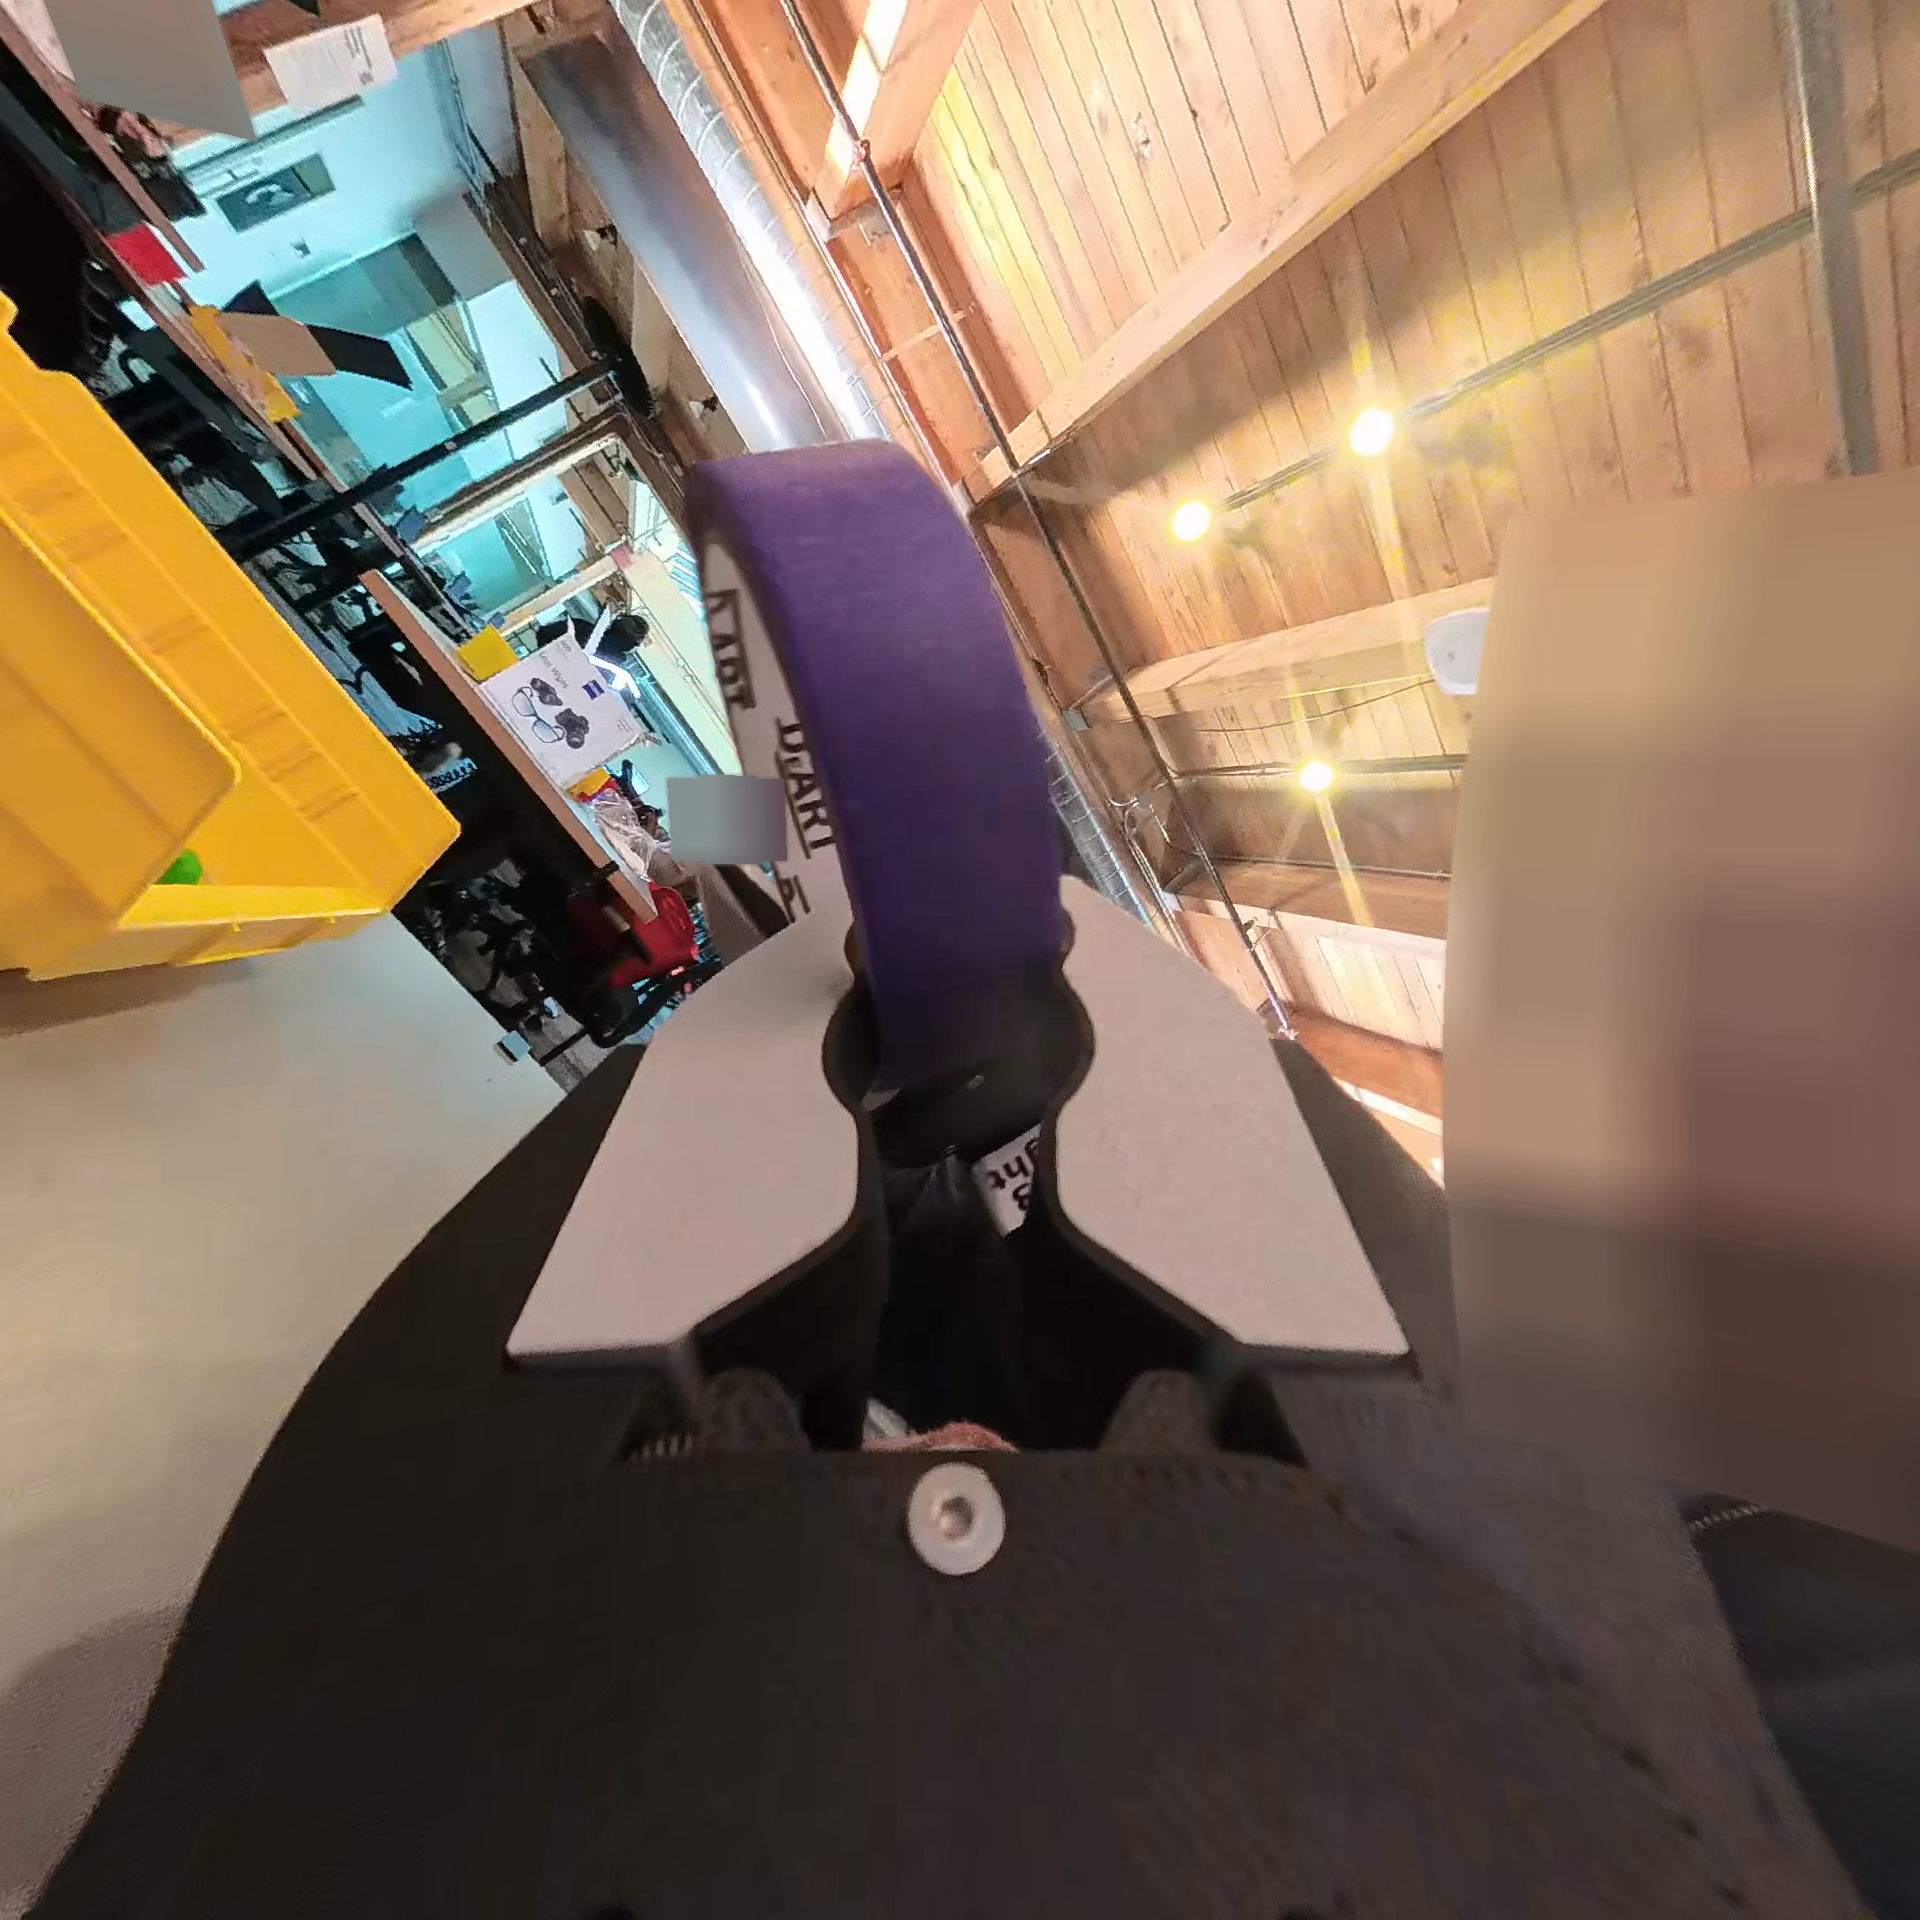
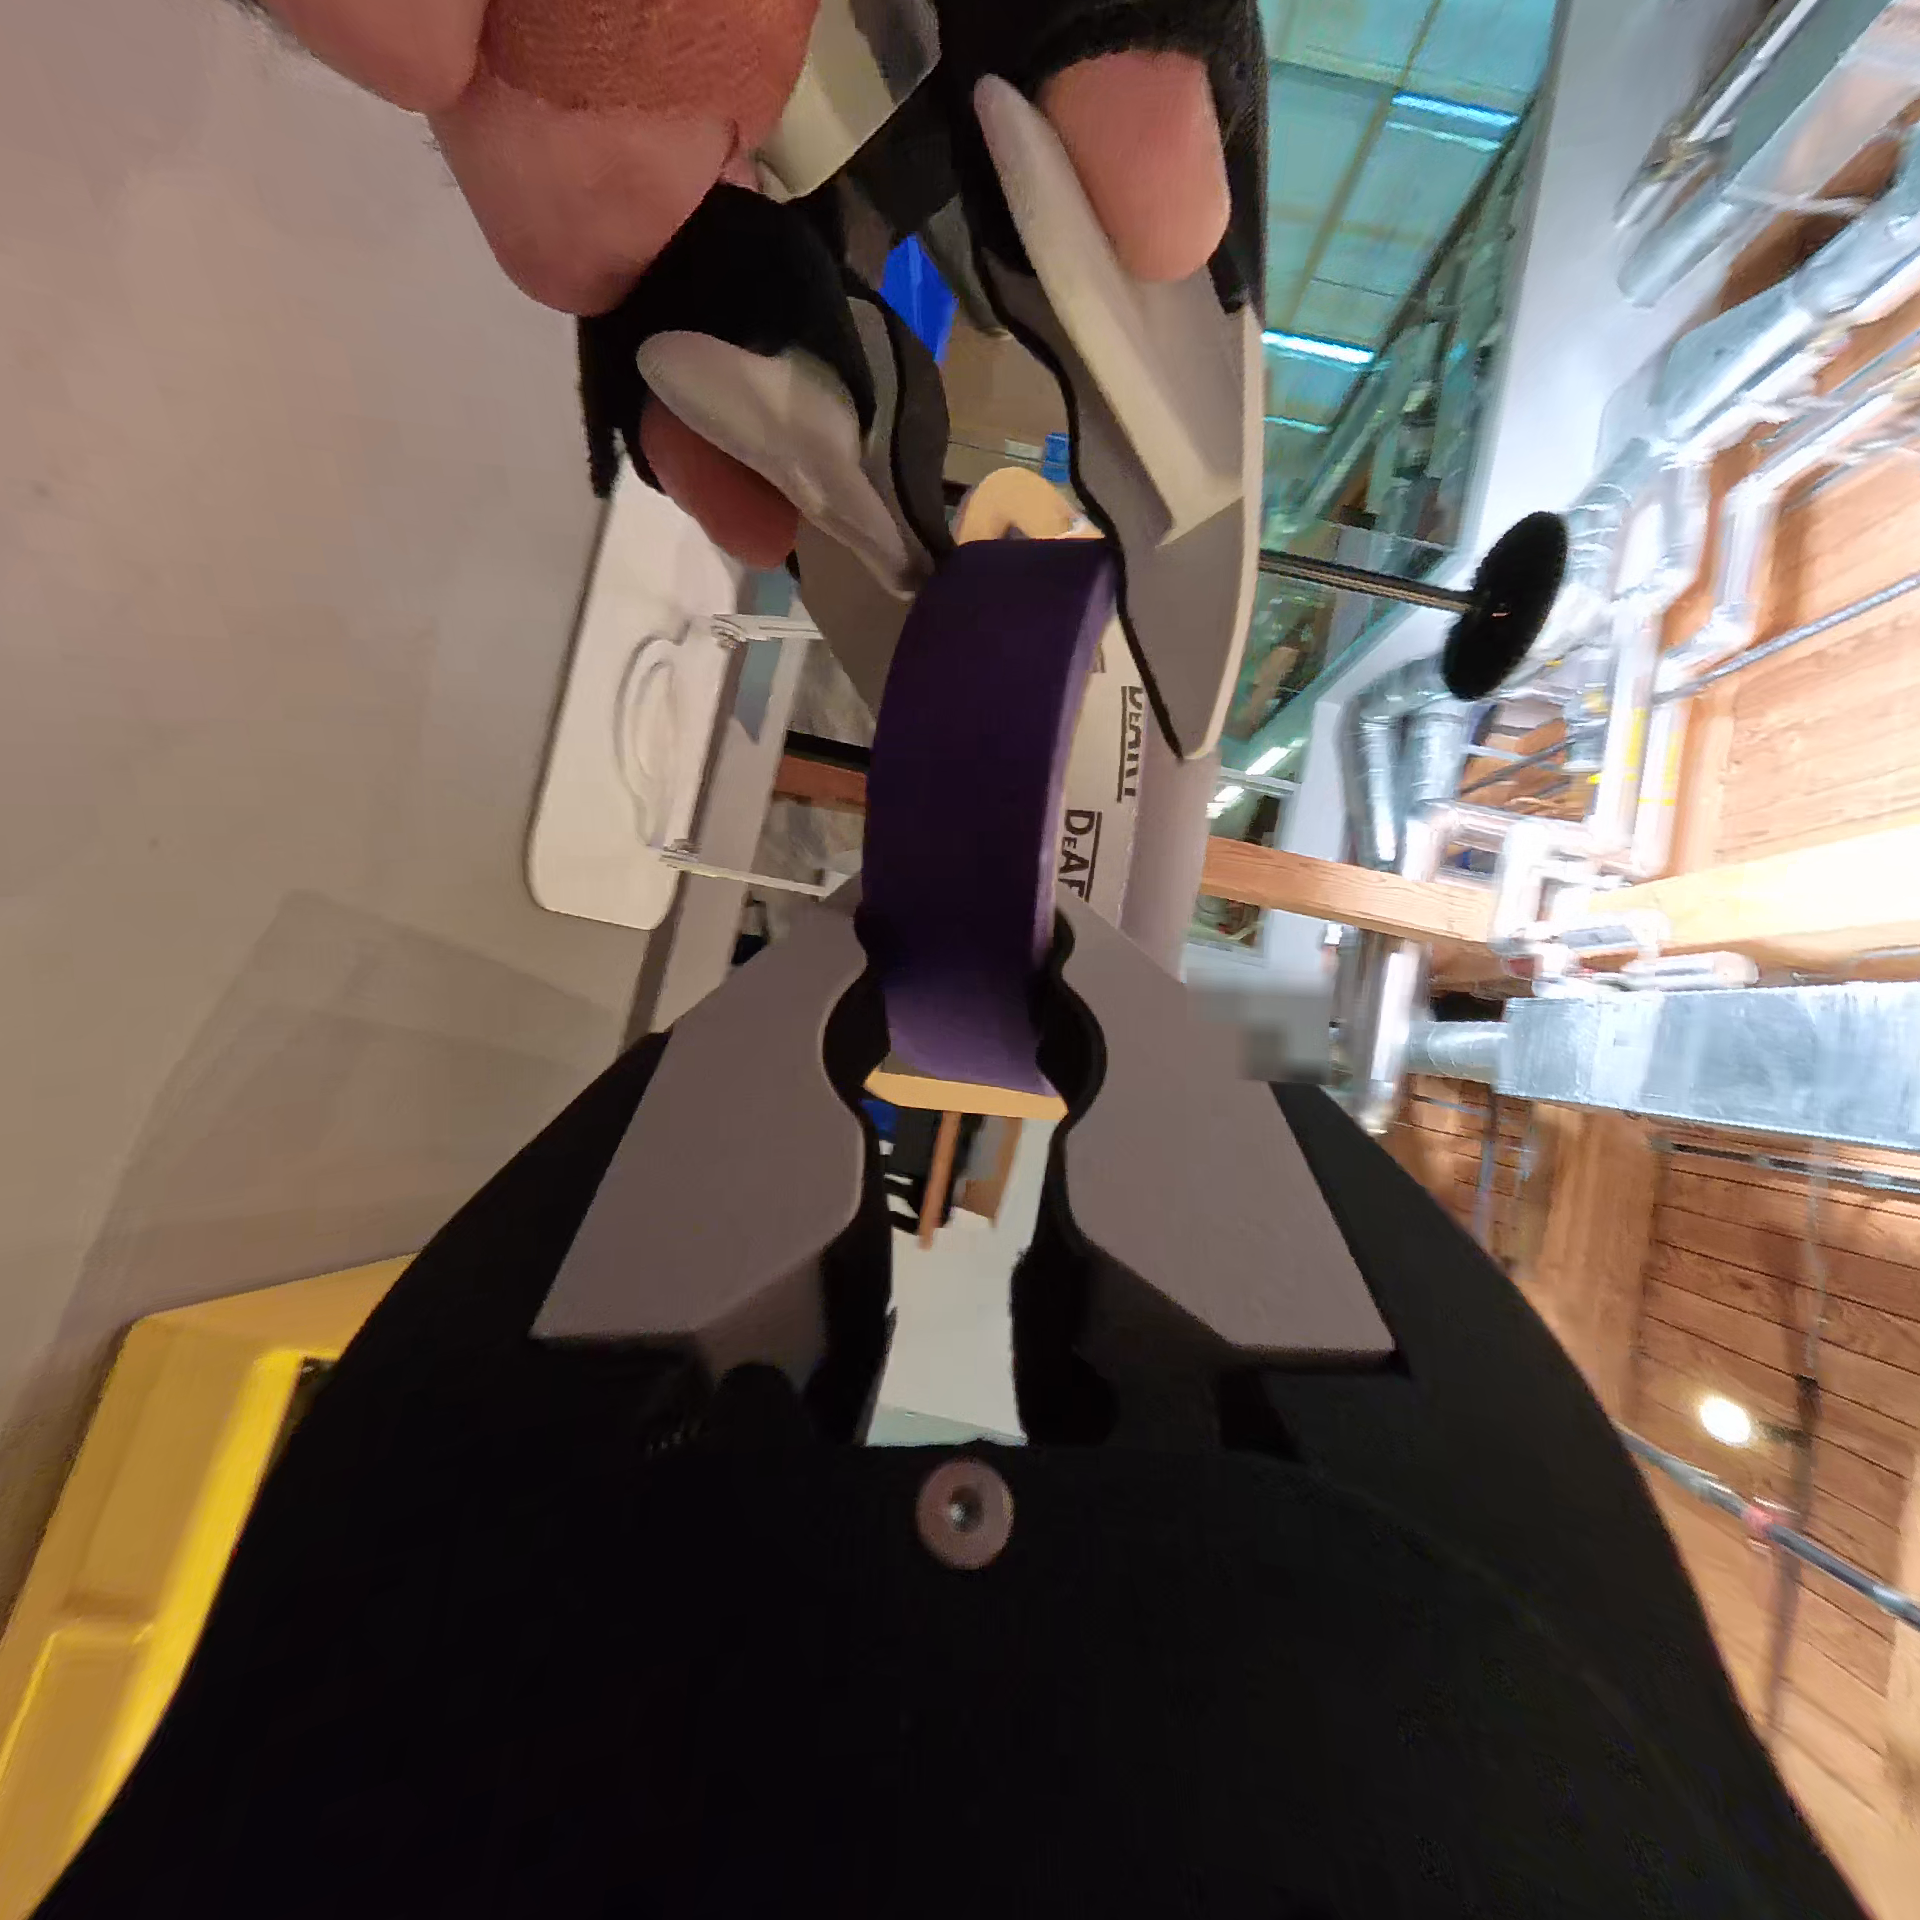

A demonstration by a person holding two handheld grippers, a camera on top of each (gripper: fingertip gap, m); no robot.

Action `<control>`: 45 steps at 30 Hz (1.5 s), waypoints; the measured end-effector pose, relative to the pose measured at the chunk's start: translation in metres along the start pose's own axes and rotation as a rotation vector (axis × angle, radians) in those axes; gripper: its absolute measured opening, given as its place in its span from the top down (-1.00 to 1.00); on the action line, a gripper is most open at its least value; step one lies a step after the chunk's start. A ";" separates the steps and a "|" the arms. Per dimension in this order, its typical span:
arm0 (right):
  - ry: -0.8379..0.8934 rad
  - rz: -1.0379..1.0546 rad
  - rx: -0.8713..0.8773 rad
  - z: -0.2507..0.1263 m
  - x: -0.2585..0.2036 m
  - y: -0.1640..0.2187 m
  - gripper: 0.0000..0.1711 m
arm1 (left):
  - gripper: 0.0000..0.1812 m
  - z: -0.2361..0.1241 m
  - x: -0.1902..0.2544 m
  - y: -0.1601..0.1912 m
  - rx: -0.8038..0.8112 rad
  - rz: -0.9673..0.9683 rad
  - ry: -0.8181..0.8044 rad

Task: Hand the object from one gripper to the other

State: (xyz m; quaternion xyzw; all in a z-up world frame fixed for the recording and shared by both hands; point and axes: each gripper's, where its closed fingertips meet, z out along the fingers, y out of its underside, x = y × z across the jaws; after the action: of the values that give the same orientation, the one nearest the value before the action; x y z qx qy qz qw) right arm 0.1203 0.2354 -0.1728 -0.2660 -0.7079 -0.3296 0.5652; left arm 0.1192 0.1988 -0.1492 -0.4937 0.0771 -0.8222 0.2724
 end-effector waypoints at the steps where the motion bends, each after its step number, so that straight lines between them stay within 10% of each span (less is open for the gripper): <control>1: -0.032 0.027 0.008 -0.001 -0.002 0.000 0.76 | 0.70 0.001 0.000 0.001 -0.009 0.017 -0.006; 17: -0.936 0.809 0.268 -0.033 -0.032 -0.011 0.77 | 0.05 -0.035 -0.031 -0.011 -0.492 1.317 -0.617; 26: -1.149 1.494 0.523 -0.022 -0.003 -0.021 0.77 | -0.37 -0.036 -0.056 -0.009 -0.631 2.104 -0.843; 32: -1.251 1.682 0.604 -0.027 -0.011 -0.033 0.77 | -0.61 -0.033 -0.061 -0.012 -0.570 2.183 -0.874; 36: -1.291 1.721 0.653 -0.031 -0.014 -0.041 0.77 | -0.23 -0.026 -0.055 -0.005 -0.541 2.147 -0.784; 45: -1.236 1.751 0.694 -0.028 -0.010 -0.040 0.69 | -0.19 -0.026 -0.054 0.000 -0.593 2.040 -0.733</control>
State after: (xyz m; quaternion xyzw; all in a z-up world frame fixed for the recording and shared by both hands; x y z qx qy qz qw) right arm 0.1103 0.1882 -0.1855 -0.6171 -0.4894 0.5836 0.1976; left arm 0.1168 0.2230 -0.2039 -0.4569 0.5530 0.0309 0.6960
